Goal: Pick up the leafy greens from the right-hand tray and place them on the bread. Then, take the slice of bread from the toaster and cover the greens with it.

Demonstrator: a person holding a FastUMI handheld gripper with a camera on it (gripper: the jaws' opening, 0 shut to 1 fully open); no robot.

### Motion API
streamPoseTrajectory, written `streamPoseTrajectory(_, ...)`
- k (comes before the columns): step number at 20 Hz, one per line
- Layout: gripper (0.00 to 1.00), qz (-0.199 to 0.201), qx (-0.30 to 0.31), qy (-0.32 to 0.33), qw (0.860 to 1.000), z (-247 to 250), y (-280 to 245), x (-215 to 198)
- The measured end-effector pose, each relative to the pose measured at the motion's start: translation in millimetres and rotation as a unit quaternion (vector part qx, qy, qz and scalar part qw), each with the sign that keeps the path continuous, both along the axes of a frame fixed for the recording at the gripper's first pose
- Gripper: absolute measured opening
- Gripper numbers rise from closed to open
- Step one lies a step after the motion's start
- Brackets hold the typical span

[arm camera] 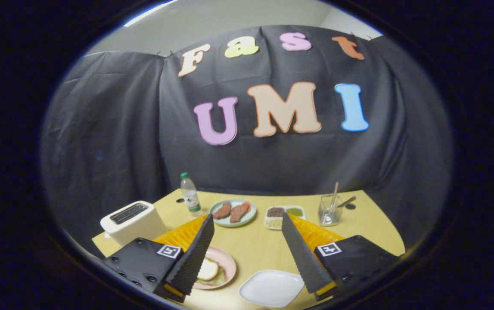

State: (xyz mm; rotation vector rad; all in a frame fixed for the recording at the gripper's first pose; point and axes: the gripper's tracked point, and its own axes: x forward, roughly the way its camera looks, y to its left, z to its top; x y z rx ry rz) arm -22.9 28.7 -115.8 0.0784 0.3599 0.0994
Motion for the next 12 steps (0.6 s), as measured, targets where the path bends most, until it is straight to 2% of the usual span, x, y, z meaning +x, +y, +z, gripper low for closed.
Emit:
streamPoseTrajectory(5,0.98,-0.061,-0.033,-0.060,0.996,38,-27,13)
streamPoseTrajectory(12,0.98,-0.094,-0.052,-0.084,0.991,61,-41,31)
